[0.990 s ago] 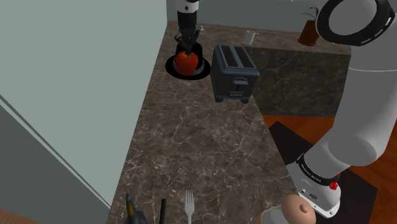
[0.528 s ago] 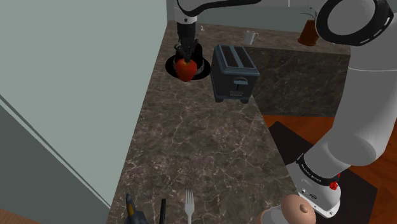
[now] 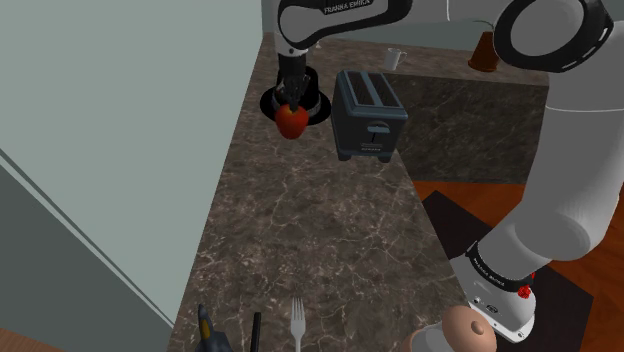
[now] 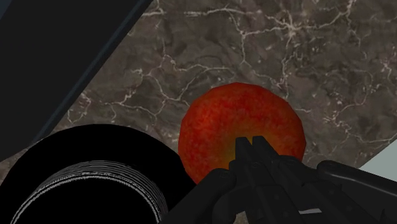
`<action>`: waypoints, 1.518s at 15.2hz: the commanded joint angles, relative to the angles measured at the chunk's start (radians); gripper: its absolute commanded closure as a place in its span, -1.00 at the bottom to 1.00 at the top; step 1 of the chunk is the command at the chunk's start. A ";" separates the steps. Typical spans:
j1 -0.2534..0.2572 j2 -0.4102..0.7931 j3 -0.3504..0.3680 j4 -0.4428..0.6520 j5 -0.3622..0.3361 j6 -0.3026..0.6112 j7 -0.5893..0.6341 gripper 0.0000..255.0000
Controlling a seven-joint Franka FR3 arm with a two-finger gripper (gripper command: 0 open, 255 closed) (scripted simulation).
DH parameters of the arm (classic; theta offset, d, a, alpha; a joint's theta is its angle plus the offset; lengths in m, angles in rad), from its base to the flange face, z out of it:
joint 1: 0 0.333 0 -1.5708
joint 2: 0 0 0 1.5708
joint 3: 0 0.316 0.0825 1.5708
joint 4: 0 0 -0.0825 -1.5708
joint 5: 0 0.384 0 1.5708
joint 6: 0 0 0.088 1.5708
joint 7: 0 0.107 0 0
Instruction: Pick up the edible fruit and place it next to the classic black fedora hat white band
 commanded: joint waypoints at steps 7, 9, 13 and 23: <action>-0.002 0.005 -0.002 -0.023 -0.003 0.028 0.003 1.00; -0.002 0.005 -0.002 -0.023 -0.003 0.028 0.003 1.00; -0.002 0.005 -0.002 -0.023 -0.003 0.028 0.003 -1.00; 0.010 -0.008 0.005 0.086 0.006 -0.092 -0.007 -1.00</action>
